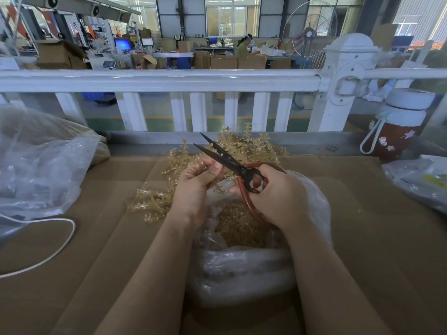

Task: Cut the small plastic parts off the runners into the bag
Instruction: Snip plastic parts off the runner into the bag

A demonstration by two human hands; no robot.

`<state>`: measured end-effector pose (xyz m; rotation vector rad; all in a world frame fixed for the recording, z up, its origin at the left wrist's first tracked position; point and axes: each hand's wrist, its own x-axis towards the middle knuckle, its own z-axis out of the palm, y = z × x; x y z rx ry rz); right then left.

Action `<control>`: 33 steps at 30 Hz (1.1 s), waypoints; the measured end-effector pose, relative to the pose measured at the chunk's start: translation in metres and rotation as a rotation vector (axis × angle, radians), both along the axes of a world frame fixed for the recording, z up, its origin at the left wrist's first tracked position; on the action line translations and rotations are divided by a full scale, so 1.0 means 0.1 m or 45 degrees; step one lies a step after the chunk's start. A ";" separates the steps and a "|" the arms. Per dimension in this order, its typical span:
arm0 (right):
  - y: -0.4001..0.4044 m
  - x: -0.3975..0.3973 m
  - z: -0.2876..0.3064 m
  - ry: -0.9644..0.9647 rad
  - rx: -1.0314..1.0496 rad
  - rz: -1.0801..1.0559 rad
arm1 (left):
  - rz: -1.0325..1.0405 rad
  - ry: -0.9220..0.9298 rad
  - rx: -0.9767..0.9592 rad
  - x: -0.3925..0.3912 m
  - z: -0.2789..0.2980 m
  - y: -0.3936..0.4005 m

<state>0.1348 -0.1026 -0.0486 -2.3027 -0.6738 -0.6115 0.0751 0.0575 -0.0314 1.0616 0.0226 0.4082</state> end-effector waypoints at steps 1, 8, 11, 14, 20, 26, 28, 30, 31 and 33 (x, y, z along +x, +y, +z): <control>0.00 0.00 0.00 0.006 -0.002 -0.001 | -0.004 0.006 -0.005 0.00 0.00 0.00; 0.01 0.02 -0.01 0.035 0.006 0.021 | 0.015 0.014 -0.040 0.00 0.01 -0.01; 0.00 0.01 0.00 0.022 0.025 0.029 | 0.001 0.010 -0.072 0.00 0.01 0.00; 0.00 0.01 0.01 0.042 0.020 0.037 | -0.018 0.000 -0.080 0.00 0.01 0.00; -0.01 0.01 0.02 0.068 0.006 0.044 | 0.038 0.066 -0.121 0.03 0.00 0.01; 0.00 0.01 0.04 0.364 0.293 0.109 | 0.096 0.126 -0.174 0.04 -0.02 0.06; 0.01 0.01 0.05 0.454 0.432 0.176 | 0.071 0.144 -0.115 0.05 -0.01 0.03; 0.02 0.01 0.06 0.507 0.516 0.242 | 0.024 0.151 -0.066 0.04 -0.02 -0.01; 0.03 0.01 0.06 0.524 0.543 0.261 | 0.003 0.152 -0.053 0.04 -0.02 -0.02; 0.04 0.03 0.07 0.550 0.589 0.280 | -0.012 0.149 -0.029 0.04 -0.02 -0.03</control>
